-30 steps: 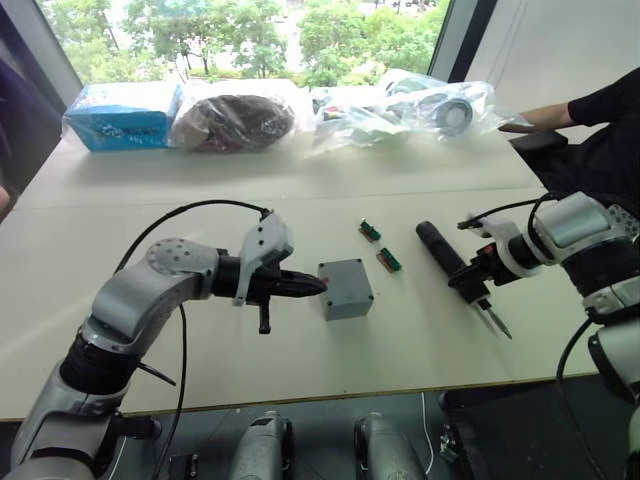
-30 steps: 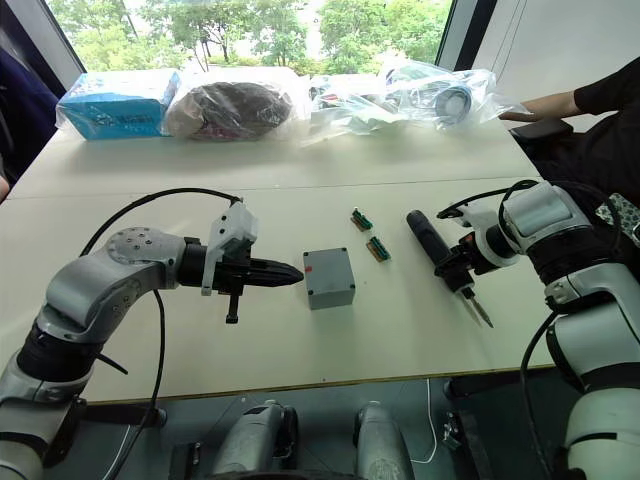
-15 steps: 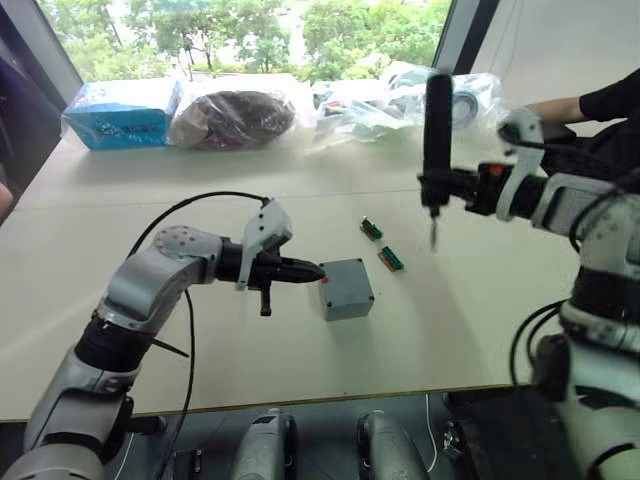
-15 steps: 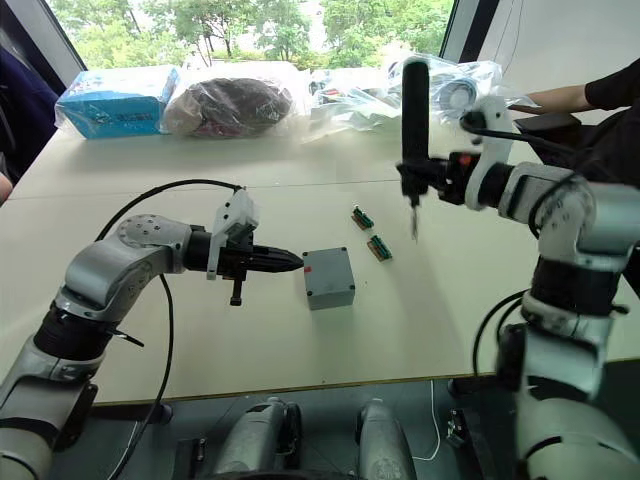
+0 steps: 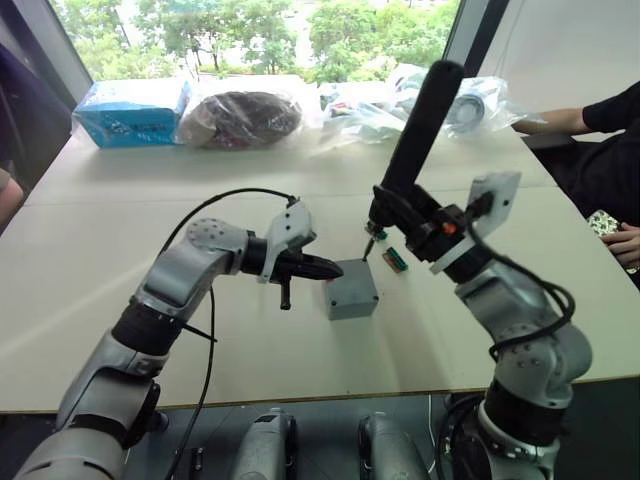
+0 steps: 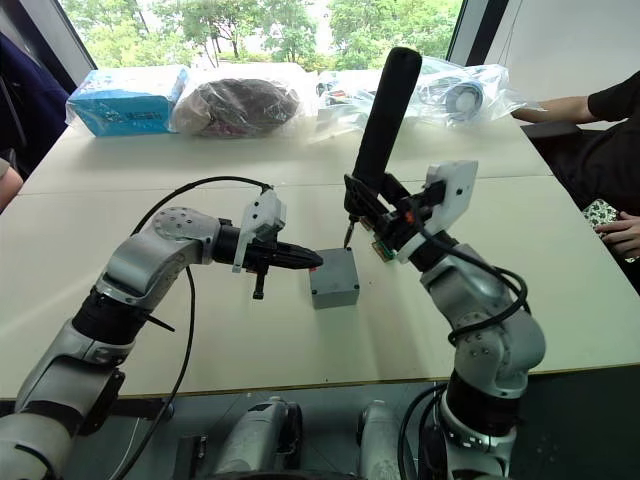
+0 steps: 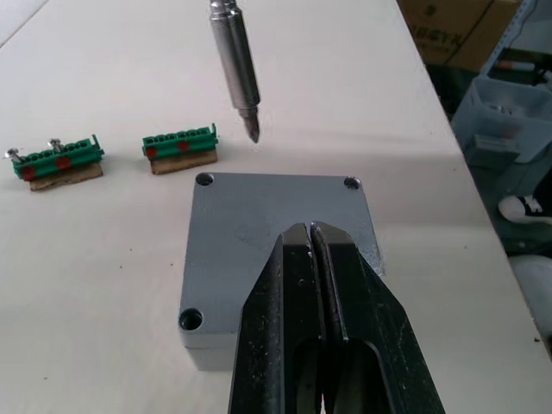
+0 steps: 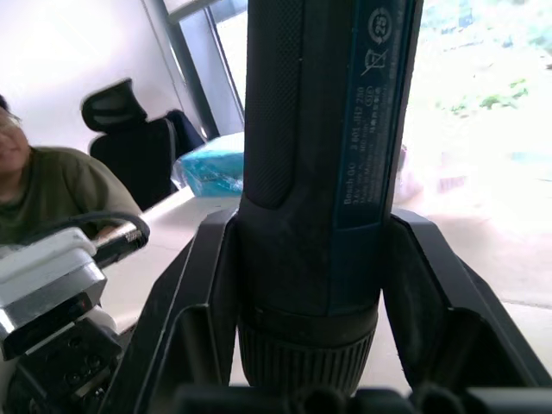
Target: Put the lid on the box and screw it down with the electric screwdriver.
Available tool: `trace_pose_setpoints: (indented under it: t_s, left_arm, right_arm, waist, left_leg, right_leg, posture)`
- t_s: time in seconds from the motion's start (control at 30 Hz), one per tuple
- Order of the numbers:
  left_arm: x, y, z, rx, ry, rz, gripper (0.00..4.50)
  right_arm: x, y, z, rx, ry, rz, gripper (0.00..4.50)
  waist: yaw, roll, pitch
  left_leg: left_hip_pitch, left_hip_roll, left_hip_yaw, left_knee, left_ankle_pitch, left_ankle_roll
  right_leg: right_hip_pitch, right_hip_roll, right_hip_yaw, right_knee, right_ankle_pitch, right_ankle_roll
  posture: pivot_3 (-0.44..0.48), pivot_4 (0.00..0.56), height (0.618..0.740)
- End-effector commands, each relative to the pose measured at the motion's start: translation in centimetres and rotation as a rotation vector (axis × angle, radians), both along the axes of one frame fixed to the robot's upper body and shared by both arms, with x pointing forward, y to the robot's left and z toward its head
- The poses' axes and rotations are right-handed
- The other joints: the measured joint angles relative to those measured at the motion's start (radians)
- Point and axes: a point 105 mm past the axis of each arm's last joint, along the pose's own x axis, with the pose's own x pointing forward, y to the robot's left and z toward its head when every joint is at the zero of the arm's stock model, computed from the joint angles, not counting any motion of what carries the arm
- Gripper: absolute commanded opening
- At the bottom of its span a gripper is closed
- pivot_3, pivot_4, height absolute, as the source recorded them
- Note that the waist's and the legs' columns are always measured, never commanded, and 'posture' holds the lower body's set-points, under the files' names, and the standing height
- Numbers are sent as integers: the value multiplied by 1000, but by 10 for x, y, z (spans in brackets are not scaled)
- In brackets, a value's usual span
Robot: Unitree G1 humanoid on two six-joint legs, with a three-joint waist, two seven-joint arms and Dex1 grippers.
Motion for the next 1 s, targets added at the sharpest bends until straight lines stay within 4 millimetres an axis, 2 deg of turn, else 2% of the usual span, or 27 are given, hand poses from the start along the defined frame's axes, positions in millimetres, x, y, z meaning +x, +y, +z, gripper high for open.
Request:
trace_pose_setpoints:
  t_s: [0.03,0.17,0.5,0.8,1.0]
  left_arm:
    - [0,-2,-3,46,-52,-35,0]
    - [2,-2,-11,57,-45,-33,0]
    - [4,-4,-8,46,-45,-33,0]
    - [5,-3,-8,48,-40,-31,0]
    - [8,-5,-6,44,-45,-25,0]
  right_arm:
    - [-3,4,18,-23,-151,-44,1776]
    - [2,1,10,-70,-176,-91,1776]
    - [9,5,-6,-82,-184,-108,1776]
    - [6,3,14,-37,-242,-131,1776]
    - [4,7,18,-22,-240,-110,1776]
  waist:
    - [-5,0,0]
    - [-8,0,0]
    - [-10,0,0]
    - [-10,0,0]
    - [-10,0,0]
  left_leg:
    - [0,0,0,0,0,0]
    - [0,1,-1,0,0,0]
    - [0,1,-1,0,0,0]
    - [0,2,-1,0,0,0]
    - [0,2,-1,0,0,0]
  right_leg:
    - [0,0,0,0,0,0]
    - [0,0,0,0,0,0]
    - [0,0,0,0,0,0]
    - [0,0,0,0,0,0]
    - [0,0,0,0,0,0]
  posture:
    - [0,150,740]
    - [0,150,740]
    - [0,150,740]
    - [0,150,740]
    - [0,150,740]
